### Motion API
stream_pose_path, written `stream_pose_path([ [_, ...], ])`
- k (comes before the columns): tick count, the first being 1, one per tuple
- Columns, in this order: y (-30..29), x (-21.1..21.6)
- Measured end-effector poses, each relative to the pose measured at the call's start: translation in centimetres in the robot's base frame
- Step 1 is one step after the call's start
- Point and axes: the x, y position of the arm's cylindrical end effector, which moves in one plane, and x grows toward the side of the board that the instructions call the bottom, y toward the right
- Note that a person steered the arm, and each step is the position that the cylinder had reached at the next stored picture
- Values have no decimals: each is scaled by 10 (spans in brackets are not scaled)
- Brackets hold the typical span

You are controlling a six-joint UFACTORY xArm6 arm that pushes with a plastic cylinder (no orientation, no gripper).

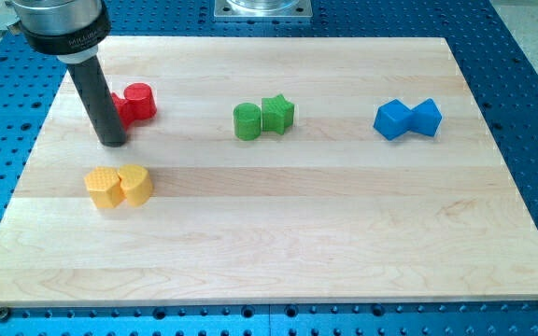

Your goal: Move the yellow heart at the bottom right of the yellow hexagon

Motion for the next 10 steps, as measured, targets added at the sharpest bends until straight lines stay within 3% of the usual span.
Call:
stream_pose_path([
  [2, -13, -1],
  [4, 15, 51],
  [5, 77, 68],
  [6, 97, 68],
  [9, 96, 79],
  [10, 98, 103],
])
